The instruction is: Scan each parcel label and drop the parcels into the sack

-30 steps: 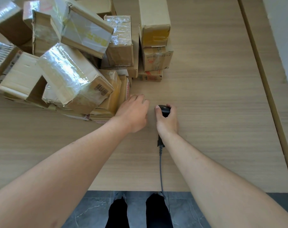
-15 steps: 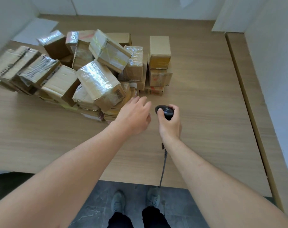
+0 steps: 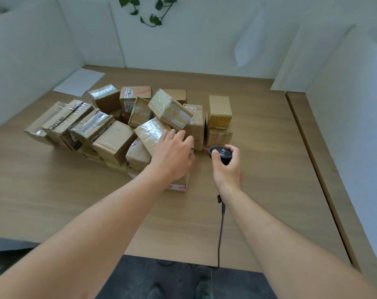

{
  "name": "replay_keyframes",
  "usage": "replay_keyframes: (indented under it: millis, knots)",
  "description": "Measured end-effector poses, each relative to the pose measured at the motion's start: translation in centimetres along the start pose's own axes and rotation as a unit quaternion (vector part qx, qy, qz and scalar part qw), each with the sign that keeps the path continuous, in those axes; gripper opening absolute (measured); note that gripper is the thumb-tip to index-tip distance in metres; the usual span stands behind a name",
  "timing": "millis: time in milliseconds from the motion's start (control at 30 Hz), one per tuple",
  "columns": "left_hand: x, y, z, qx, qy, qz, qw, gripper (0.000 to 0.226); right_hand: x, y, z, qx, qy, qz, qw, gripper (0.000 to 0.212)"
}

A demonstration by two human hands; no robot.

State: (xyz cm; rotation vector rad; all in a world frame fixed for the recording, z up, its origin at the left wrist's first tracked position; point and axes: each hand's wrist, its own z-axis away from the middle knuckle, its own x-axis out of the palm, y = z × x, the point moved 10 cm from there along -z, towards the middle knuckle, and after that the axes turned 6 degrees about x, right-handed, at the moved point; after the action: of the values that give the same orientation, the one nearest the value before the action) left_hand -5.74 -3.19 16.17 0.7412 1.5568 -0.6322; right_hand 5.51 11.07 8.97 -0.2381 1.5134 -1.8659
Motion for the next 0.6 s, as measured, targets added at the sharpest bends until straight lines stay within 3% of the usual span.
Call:
replay_keyframes:
  millis: [67,267,367,600]
  knots:
    - [-0.1,-1.9,-0.1,-0.031,-0.010,0.004,0.999,0.044,0.9,-0.7,0.1,-0.006,-0.003,-0.004,1.000,0.032]
    - [3.9,-7.0,-0.1,-0.160,-0.144,0.076,0.974,0.065,3.1,-1.3,0.0,-0.009,0.002,0.014,1.000,0.030]
    - [5.3,-8.4,-0.2,-0.207,-0.143,0.140,0.958,0.068,3.9,-1.0,-0.4,-0.009,0.003,0.019,1.000,0.029]
    - [4.7,-8.8,-0.8,-0.233,-0.103,0.170,0.952,0.063,5.7,-0.3,-0.6,-0.009,-0.004,0.018,1.000,0.033]
